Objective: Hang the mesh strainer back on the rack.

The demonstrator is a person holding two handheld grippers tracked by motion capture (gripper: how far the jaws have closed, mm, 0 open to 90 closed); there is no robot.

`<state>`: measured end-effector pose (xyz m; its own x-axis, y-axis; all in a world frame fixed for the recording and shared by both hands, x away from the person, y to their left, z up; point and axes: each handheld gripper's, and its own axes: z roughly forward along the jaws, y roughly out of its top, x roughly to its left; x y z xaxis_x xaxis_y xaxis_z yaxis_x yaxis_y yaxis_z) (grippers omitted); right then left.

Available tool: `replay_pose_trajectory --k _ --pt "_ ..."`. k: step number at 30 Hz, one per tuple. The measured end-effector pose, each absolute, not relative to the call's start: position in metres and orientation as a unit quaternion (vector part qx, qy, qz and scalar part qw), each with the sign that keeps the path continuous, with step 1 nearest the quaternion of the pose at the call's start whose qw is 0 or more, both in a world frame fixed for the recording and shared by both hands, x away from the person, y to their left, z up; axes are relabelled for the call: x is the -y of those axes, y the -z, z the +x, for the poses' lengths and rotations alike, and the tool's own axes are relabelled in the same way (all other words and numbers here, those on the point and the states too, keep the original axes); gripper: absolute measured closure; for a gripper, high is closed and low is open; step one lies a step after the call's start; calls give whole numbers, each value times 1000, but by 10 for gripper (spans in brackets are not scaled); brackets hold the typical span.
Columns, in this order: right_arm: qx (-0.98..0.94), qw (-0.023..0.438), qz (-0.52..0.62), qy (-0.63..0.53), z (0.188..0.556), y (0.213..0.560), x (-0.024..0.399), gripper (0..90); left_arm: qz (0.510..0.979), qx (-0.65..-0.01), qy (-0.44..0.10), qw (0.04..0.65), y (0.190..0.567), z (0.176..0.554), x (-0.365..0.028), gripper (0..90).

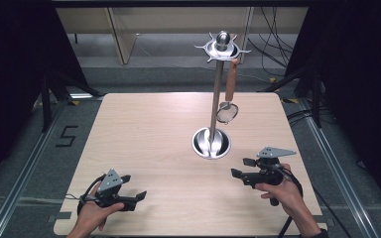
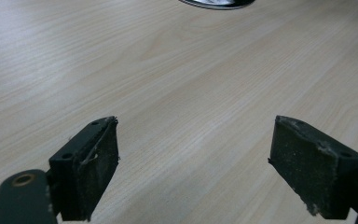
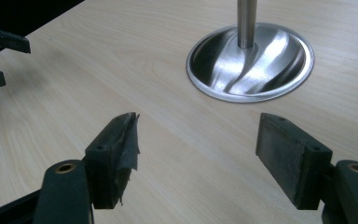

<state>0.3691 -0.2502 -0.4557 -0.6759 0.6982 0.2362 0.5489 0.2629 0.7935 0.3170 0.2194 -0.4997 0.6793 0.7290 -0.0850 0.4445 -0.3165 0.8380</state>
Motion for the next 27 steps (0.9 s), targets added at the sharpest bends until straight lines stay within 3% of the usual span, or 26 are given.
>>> replay_pose_trajectory --k 9,11,12,16,19,20,21,24,27 --pt "-792 68 409 -447 364 462 250 302 799 -367 -156 450 500 317 -220 148" --pt "-796 88 398 -448 366 464 251 302 799 -365 -158 450 500 317 -219 148" --pt "-791 69 409 -450 364 465 250 302 799 -364 -160 451 500 317 -219 148" --pt "-797 84 400 -445 364 467 251 301 800 -364 -158 450 500 317 -219 148" --pt "-795 68 411 -440 362 468 250 298 799 -364 -160 451 501 317 -219 148" --pt "-799 82 400 -443 364 470 251 298 799 -364 -160 451 500 317 -219 149" --pt "-792 63 413 -446 362 471 249 298 799 -365 -160 450 500 317 -219 149" --pt "-801 80 397 -442 363 472 251 296 800 -365 -160 448 500 317 -220 148" --pt "-798 58 411 -437 359 473 249 295 799 -367 -158 449 500 316 -219 148"
